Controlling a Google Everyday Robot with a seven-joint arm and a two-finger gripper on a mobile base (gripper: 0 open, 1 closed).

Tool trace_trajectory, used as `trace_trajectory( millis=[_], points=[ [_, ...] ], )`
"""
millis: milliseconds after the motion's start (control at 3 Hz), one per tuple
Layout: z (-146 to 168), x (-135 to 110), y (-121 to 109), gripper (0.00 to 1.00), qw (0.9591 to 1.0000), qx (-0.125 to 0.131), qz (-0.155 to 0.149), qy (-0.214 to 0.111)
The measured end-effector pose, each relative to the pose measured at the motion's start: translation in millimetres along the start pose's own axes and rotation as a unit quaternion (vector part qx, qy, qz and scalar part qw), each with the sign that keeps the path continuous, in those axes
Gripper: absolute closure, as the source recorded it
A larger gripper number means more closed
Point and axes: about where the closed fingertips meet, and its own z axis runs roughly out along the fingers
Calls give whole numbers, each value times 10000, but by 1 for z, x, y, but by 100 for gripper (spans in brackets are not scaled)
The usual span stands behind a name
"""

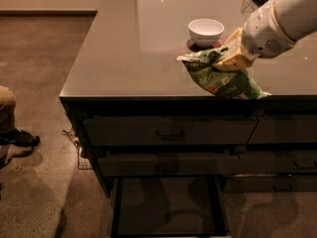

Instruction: Place green jalapeno chip bag into bottom drawer

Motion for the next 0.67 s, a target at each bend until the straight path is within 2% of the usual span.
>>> trace_trajectory(
  millis=[333,667],
  points=[
    [1,1,0,100,10000,-5,20,11],
    [8,14,25,100,9993,-287,211,84]
  ],
)
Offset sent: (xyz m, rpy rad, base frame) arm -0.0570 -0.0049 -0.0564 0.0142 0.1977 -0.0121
